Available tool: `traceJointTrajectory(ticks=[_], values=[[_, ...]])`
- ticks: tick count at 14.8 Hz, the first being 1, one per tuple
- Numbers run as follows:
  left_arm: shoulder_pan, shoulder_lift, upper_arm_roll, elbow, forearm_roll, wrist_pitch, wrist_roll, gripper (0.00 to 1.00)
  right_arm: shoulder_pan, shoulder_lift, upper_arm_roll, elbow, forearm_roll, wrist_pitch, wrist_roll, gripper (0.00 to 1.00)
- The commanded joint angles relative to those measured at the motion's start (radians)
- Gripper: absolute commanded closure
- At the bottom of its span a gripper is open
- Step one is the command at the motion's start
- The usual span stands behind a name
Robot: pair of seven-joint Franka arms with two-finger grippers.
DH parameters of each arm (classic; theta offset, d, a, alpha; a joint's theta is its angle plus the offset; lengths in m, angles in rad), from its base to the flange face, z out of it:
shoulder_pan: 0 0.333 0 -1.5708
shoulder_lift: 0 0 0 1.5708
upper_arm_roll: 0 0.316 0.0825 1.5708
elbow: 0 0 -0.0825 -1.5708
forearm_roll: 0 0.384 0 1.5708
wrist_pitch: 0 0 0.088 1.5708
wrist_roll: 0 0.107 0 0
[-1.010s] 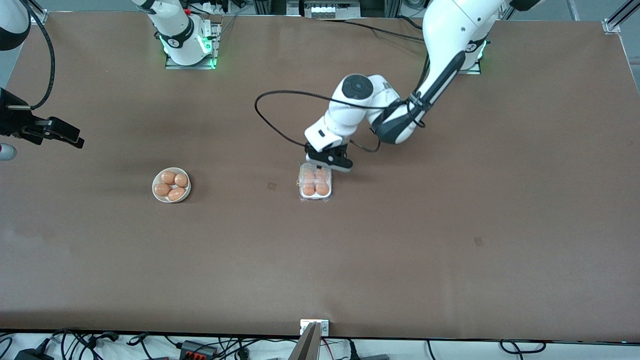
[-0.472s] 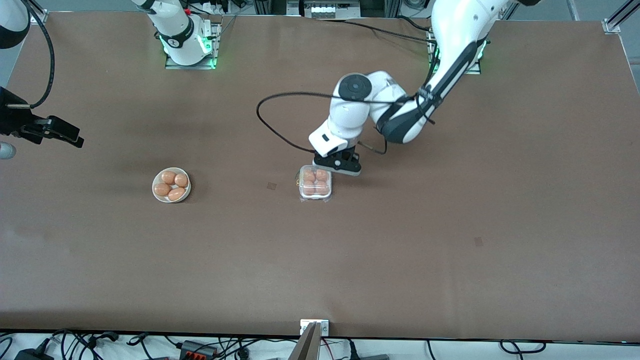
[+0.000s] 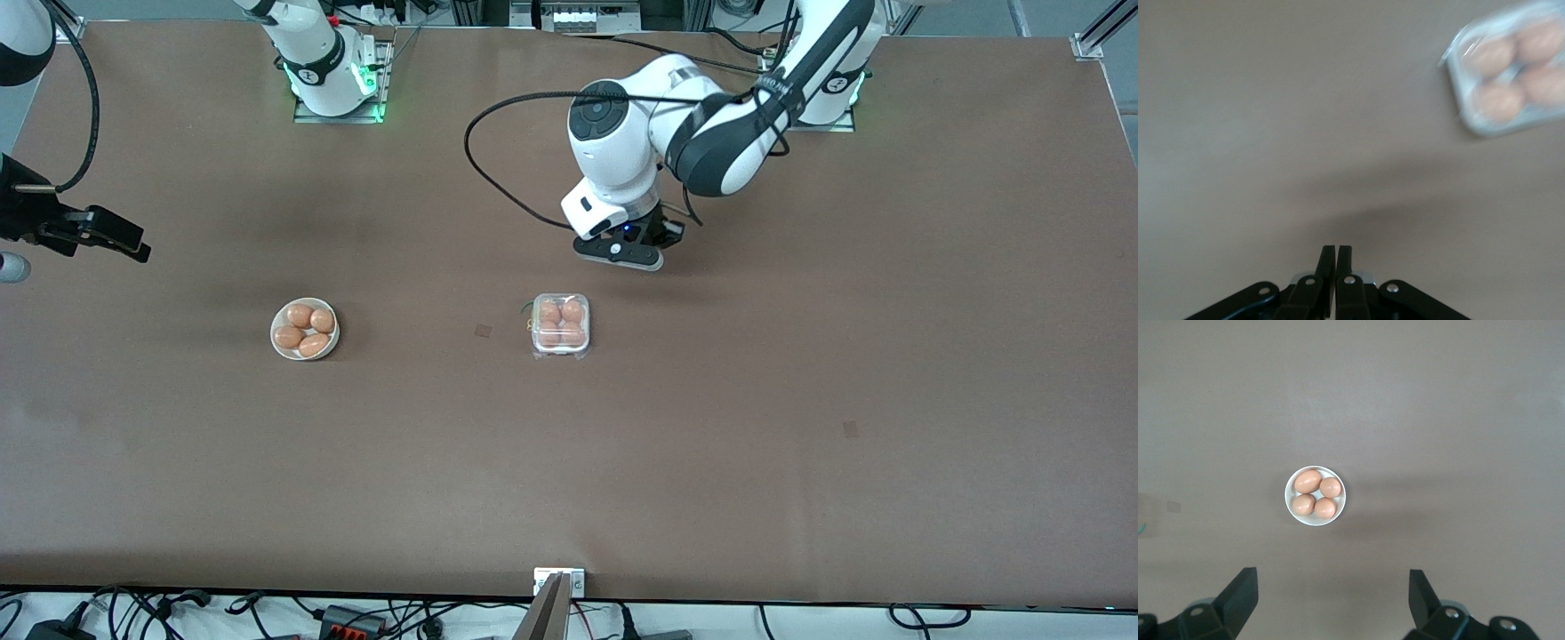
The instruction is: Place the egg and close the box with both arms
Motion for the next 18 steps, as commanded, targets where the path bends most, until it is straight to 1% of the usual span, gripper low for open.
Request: traceJointTrajectory(ticks=[1,2,3,5,7,8,9,10,11,12,13,15,16,18], values=[[0.022,0.005,0.005,0.122,0.024,-0.212,0.193,0.94,-0.007,-0.026,0.006,-0.017,-0.001,-0.015,-0.044,0.0],[0.052,0.007,0.004,0.159,0.024,-0.278,0.272,0.94,-0.009,-0.026,0.005,-0.014,-0.001,-0.019,-0.059,0.0],[0.08,0.007,0.004,0.182,0.024,-0.312,0.354,0.93,-0.009,-0.026,0.003,-0.014,-0.001,-0.021,-0.064,0.0],[0.158,0.005,0.004,0.222,0.017,-0.341,0.513,0.91,-0.01,-0.026,0.002,-0.014,-0.001,-0.022,-0.064,0.0],[0.221,0.005,0.002,0.259,0.009,-0.344,0.627,0.86,-0.01,-0.028,0.003,-0.014,-0.001,-0.044,-0.069,0.0],[0.261,0.005,-0.001,0.272,-0.006,-0.359,0.664,0.8,-0.01,-0.029,0.003,-0.014,-0.001,-0.048,-0.07,0.0],[0.304,0.002,-0.005,0.279,-0.038,-0.376,0.66,0.71,-0.01,-0.029,0.003,-0.014,-0.001,-0.05,-0.07,0.0],[0.335,-0.01,-0.007,0.286,-0.075,-0.387,0.637,0.56,-0.01,-0.029,0.003,-0.014,-0.001,-0.056,-0.07,0.0],[0.352,-0.034,0.002,0.302,-0.092,-0.398,0.602,0.18,-0.01,-0.029,0.003,-0.014,-0.001,-0.055,-0.07,0.0],[0.375,-0.044,-0.001,0.309,-0.095,-0.398,0.588,0.0,-0.009,-0.031,0.003,-0.014,-0.001,-0.055,-0.07,0.0],[0.411,-0.045,-0.008,0.321,-0.101,-0.399,0.589,0.0,-0.009,-0.038,0.005,-0.014,-0.001,-0.055,-0.069,0.0],[0.471,-0.07,0.007,0.352,-0.2,-0.431,0.598,0.0,-0.007,-0.043,0.006,-0.017,-0.001,-0.058,-0.06,0.0],[0.5,-0.085,0.034,0.348,-0.265,-0.432,0.601,0.0,-0.007,-0.051,0.006,-0.02,-0.001,-0.059,-0.058,0.0],[0.476,-0.126,0.164,0.343,-0.346,-0.418,0.603,0.0,-0.006,-0.052,0.006,-0.02,-0.002,-0.059,-0.058,0.0]])
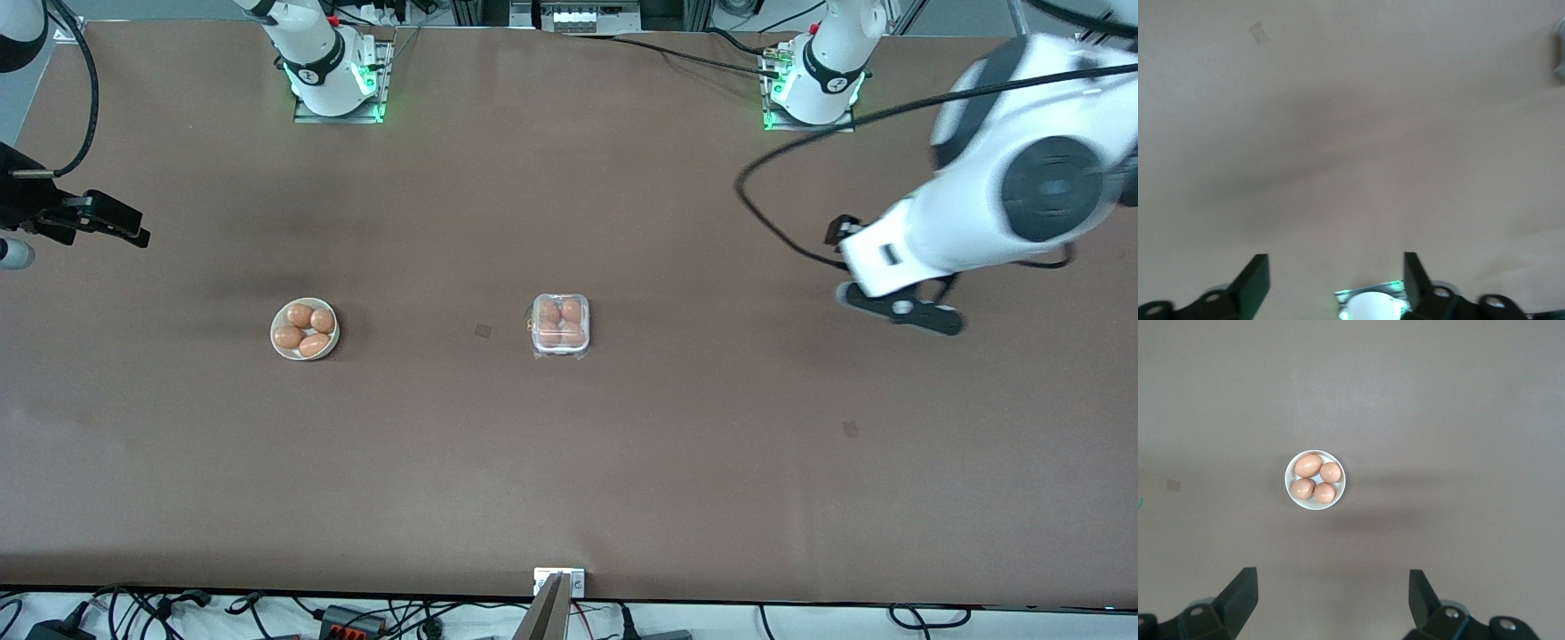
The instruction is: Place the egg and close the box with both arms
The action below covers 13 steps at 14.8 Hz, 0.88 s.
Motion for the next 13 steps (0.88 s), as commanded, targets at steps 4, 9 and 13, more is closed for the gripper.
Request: traceJointTrajectory(ticks=[4,9,13], values=[[-0.058,-0.153,0.301,-0.096,-0.152,0.172,-0.004,0.0,-0.006,-0.031,0.005,-0.021,-0.002,-0.001,-0.008,0.0],[-0.184,-0.382,0.493,-0.38,-0.215,0.363,-0.001,0.0,-0.006,-0.031,0.006,-0.024,-0.004,0.015,-0.007,0.0],[-0.214,-0.447,0.493,-0.454,-0.173,0.387,-0.007,0.0,-0.006,-0.022,0.006,-0.023,-0.007,0.005,-0.018,0.0]])
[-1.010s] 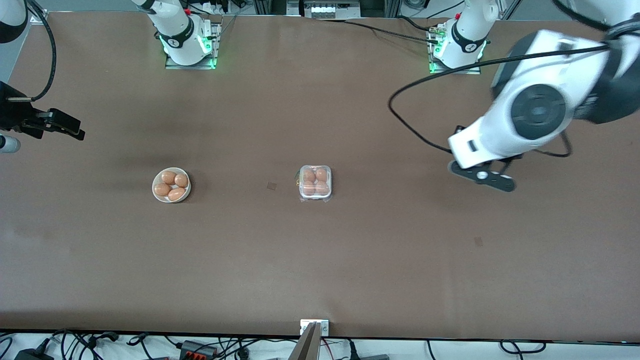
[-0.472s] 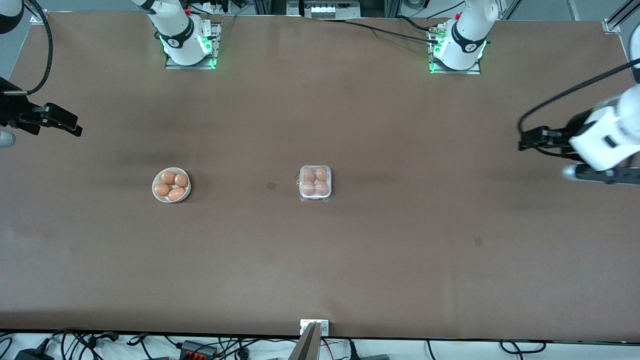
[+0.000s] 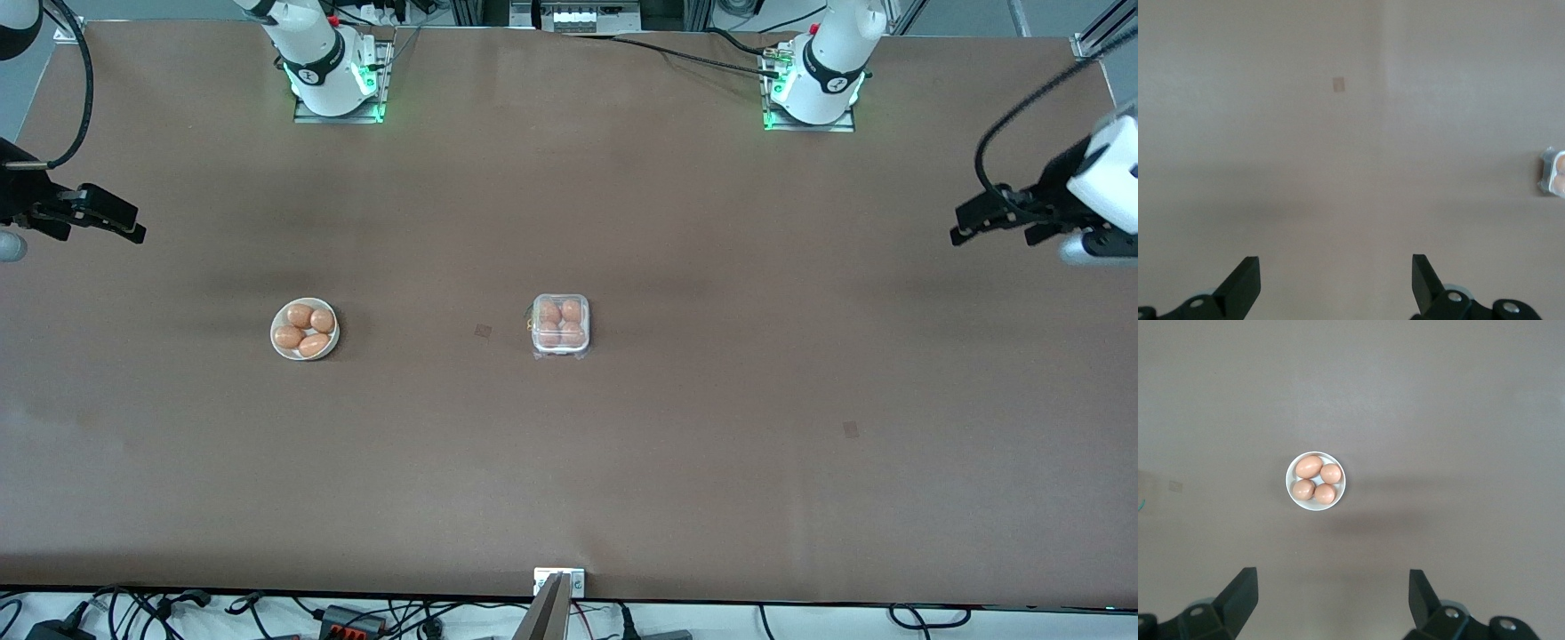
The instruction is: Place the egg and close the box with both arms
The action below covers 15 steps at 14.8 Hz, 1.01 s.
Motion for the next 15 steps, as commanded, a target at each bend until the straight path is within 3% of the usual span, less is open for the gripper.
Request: traceJointTrajectory(ticks=[1,15], values=[[-0.029,-0.066,0.007,-0.082,0.057,0.055,-0.011,0.0,-0.006,-0.01,0.006,-0.021,-0.007,0.004,-0.019,0.0],[-0.031,-0.041,-0.02,-0.028,0.063,0.032,-0.014,0.0,-0.006,-0.011,0.006,-0.02,-0.007,0.001,-0.005,0.0]])
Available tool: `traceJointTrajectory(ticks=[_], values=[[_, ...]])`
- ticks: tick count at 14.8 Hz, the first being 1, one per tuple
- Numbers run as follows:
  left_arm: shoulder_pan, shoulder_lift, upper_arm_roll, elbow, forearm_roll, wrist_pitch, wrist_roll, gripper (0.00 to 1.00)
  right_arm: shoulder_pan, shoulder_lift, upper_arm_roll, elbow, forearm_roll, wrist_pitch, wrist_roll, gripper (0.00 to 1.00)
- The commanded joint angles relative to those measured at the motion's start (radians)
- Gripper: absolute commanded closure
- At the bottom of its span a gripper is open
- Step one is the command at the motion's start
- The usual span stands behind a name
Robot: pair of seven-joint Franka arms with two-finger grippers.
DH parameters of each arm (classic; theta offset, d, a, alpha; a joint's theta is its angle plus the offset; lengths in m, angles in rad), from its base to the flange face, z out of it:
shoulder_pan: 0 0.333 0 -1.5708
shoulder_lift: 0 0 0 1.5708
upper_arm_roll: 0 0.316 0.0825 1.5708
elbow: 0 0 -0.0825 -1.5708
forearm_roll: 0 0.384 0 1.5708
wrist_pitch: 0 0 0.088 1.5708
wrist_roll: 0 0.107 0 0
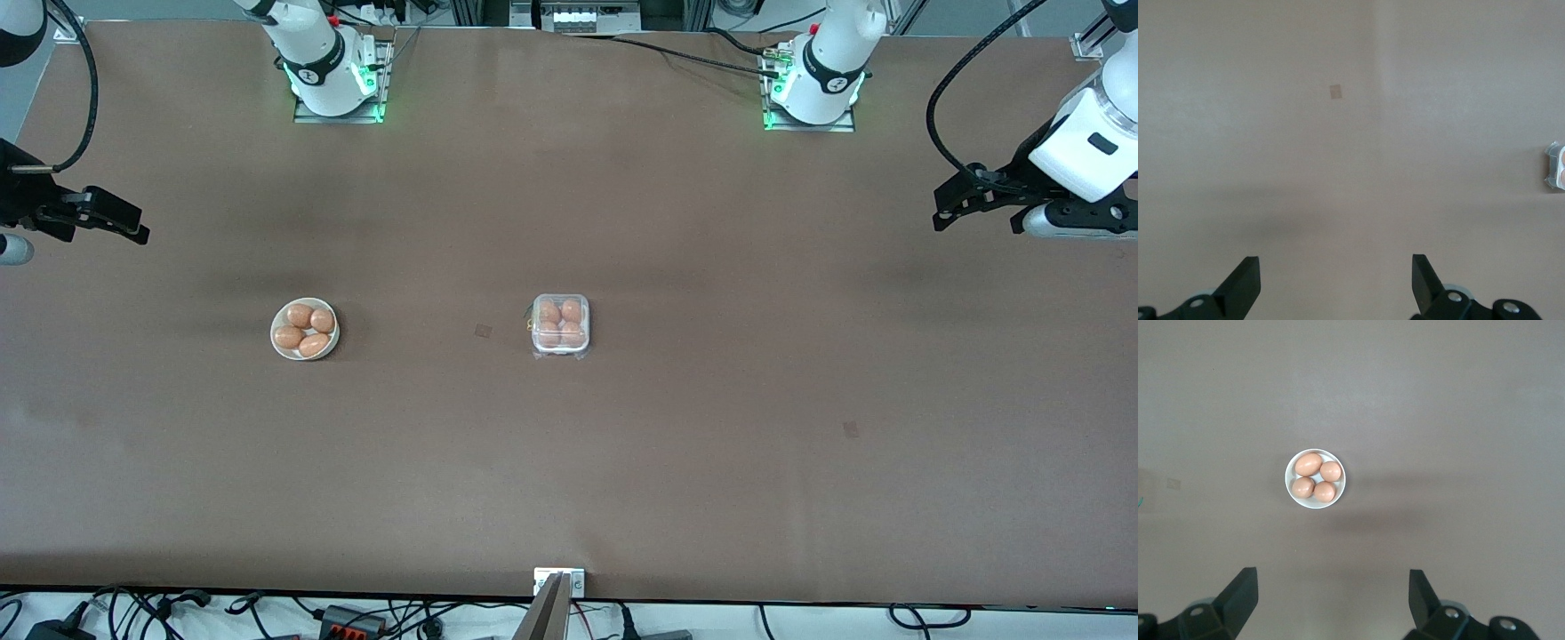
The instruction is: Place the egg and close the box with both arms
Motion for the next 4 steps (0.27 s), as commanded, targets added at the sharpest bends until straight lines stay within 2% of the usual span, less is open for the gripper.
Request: traceJointTrajectory(ticks=[1,4], values=[[-0.003,-0.001,-0.004,0.015,0.023,-0.015,-0.013,0.0,-0.006,-0.017,0.006,-0.014,-0.007,0.001,-0.004,0.0],[-0.003,-0.001,-0.004,0.015,0.023,-0.019,-0.012,0.0,-0.004,-0.019,0.006,-0.014,-0.007,0.001,-0.004,0.0]])
